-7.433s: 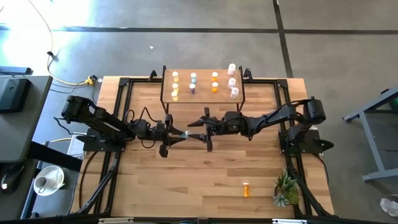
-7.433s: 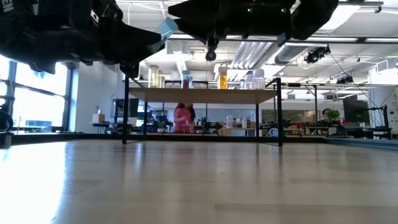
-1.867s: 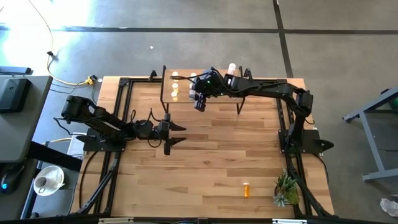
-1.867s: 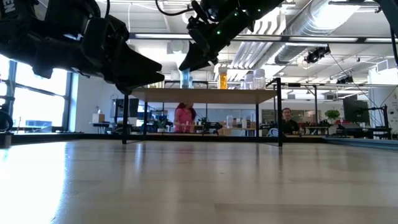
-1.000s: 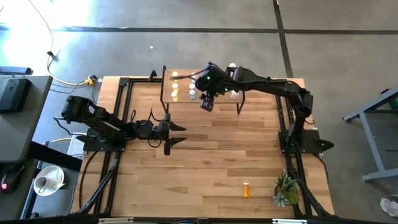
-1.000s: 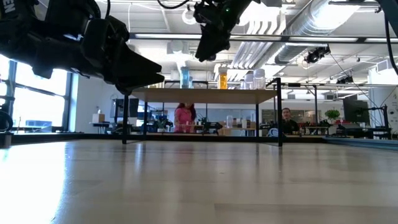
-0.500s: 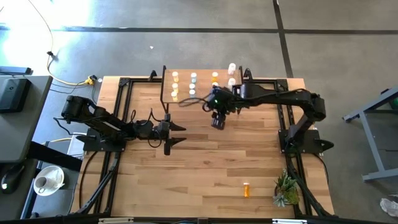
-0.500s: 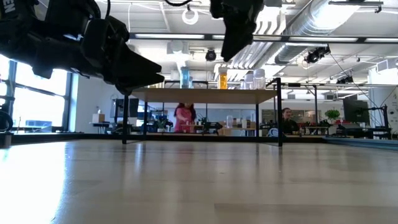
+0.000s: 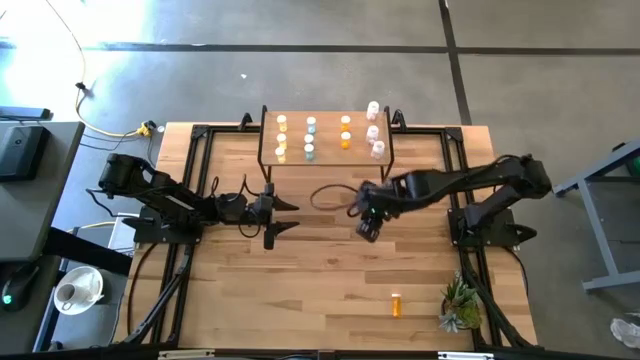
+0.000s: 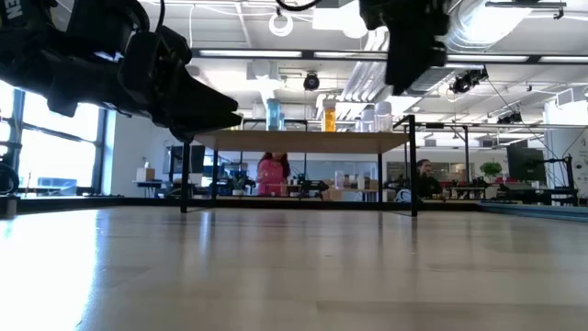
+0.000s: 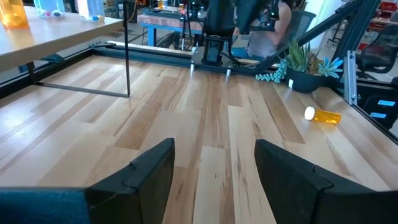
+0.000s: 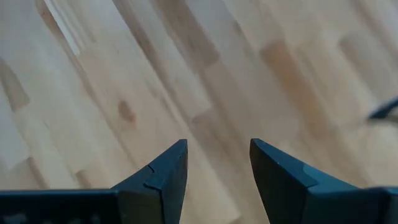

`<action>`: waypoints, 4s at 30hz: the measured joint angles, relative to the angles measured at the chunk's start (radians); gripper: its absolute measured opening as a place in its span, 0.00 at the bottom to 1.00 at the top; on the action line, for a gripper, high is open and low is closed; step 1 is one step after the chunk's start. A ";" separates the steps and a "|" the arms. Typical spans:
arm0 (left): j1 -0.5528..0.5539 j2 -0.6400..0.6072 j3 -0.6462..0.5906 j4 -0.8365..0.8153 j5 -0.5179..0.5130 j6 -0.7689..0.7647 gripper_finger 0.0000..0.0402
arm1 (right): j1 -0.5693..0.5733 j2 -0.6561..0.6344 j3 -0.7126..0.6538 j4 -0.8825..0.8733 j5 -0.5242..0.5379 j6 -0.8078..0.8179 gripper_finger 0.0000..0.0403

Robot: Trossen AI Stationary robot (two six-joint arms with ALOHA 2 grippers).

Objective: Pick and place medicine bottles onto shelf by color
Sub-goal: Put the orange pill bottle on the shelf aligned with the other orange pill bottles

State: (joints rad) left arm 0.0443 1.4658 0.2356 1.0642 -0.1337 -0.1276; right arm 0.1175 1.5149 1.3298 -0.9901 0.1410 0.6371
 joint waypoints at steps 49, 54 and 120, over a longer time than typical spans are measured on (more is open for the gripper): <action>0.000 0.000 0.000 -0.002 0.000 0.000 0.53 | 0.663 0.207 -0.221 0.295 -0.138 1.371 0.41; 0.000 0.000 0.000 -0.002 0.000 0.000 0.53 | 0.671 0.246 -0.221 0.331 -0.138 1.375 0.41; 0.000 0.000 0.000 0.055 0.207 -0.001 0.53 | 0.598 0.363 -0.075 0.415 0.126 0.697 0.22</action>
State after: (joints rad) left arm 0.0441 1.4658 0.2352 1.1190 0.0734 -0.1285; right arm 0.7159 1.8783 1.2552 -0.5748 0.2666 1.3344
